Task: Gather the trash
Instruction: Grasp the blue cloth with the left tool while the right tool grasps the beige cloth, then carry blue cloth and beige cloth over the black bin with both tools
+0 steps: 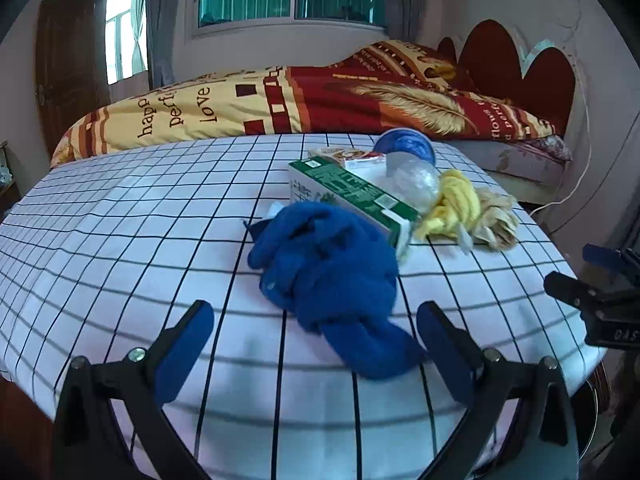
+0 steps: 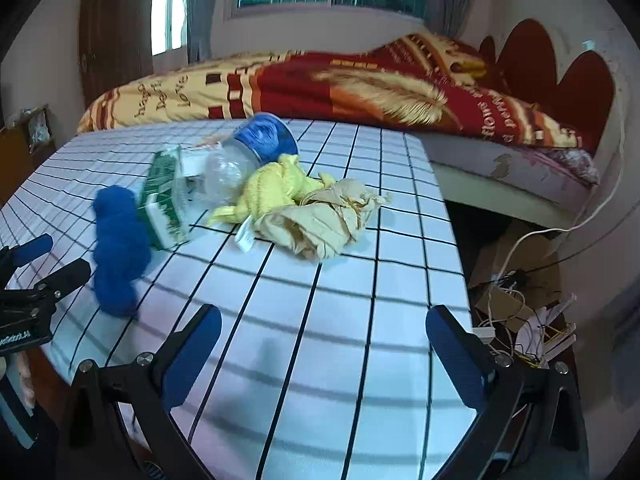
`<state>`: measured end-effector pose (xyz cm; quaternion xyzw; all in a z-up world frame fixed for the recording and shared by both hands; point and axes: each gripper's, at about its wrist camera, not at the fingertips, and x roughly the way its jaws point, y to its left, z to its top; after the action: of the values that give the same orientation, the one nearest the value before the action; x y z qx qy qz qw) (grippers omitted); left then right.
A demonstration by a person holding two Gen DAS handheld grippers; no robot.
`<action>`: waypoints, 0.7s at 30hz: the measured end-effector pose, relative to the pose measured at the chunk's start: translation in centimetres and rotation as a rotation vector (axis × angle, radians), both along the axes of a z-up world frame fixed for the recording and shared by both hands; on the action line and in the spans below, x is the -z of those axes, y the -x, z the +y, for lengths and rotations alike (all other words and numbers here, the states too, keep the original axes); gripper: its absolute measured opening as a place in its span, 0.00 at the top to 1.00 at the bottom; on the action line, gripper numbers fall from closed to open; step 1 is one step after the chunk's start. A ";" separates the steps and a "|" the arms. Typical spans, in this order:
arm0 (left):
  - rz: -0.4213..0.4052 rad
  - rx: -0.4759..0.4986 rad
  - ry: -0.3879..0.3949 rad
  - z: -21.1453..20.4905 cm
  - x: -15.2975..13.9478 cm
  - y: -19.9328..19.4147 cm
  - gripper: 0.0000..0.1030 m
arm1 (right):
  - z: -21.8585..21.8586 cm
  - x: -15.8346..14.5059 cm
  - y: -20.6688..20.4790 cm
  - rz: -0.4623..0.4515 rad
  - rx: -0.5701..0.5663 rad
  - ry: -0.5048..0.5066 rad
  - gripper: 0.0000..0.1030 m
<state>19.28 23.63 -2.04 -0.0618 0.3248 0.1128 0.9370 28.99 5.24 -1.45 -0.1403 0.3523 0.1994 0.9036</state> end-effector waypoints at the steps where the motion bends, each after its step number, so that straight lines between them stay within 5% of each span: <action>1: 0.008 -0.002 -0.002 0.1 0.1 -0.5 0.01 | 0.0 0.1 -0.7 0.006 -0.001 0.003 0.00; 6: 0.041 0.008 -0.012 0.6 0.6 -2.4 0.06 | 1.6 0.7 -4.7 0.056 -0.009 0.027 0.04; 12: 0.073 0.034 0.003 0.8 1.0 -3.5 0.13 | 3.1 1.7 -8.0 0.119 -0.035 0.037 0.22; 13: 0.074 0.038 0.006 0.9 1.1 -3.5 0.14 | 3.2 1.9 -8.2 0.130 -0.047 0.030 0.33; 14: 0.076 0.042 0.009 0.9 1.1 -3.5 0.18 | 3.3 2.1 -8.4 0.142 -0.057 0.030 0.45; 17: 0.084 0.058 0.026 0.8 1.3 -3.9 0.29 | 3.1 2.4 -8.6 0.154 -0.073 0.023 0.61; 21: 0.079 0.085 0.046 0.5 1.5 -3.7 0.52 | 1.8 2.1 -7.5 0.134 -0.084 -0.011 0.71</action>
<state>23.00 24.12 -3.58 -0.0652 0.3663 0.0678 0.9257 36.49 7.07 -3.60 -0.1363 0.4049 0.2481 0.8694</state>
